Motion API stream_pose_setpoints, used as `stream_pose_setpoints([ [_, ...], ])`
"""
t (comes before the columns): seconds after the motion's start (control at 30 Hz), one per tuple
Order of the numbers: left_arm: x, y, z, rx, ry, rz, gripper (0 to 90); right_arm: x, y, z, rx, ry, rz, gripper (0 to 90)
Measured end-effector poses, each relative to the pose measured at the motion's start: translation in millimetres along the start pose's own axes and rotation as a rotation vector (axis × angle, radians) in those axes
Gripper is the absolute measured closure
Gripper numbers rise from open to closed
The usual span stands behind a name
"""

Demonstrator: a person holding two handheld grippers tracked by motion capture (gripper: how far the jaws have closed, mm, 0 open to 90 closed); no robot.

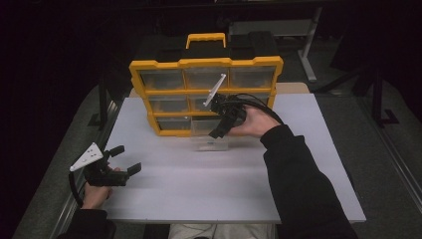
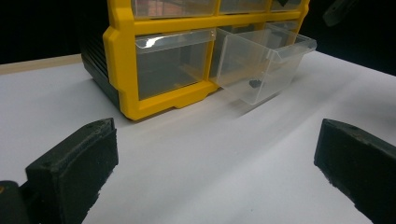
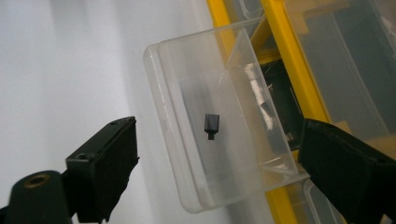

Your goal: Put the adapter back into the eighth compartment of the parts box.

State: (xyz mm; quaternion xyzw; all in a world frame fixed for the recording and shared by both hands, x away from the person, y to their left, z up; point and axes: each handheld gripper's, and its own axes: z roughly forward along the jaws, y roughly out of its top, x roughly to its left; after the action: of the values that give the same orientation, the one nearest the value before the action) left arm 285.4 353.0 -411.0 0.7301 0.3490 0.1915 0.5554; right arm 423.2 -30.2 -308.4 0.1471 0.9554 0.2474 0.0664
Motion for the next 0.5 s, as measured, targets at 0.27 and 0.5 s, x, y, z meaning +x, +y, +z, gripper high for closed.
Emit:
stream_pose_setpoints([
  [0.27,-0.6,0.0,0.3,0.000,0.000,-0.001,0.0,3.8,-7.5,-6.3,-0.015,0.006,0.007,3.8],
  [0.5,-1.0,0.0,0.3,-0.002,-0.001,-0.003,0.0,5.9,-14.8,-11.7,-0.024,0.001,0.017,0.2],
])
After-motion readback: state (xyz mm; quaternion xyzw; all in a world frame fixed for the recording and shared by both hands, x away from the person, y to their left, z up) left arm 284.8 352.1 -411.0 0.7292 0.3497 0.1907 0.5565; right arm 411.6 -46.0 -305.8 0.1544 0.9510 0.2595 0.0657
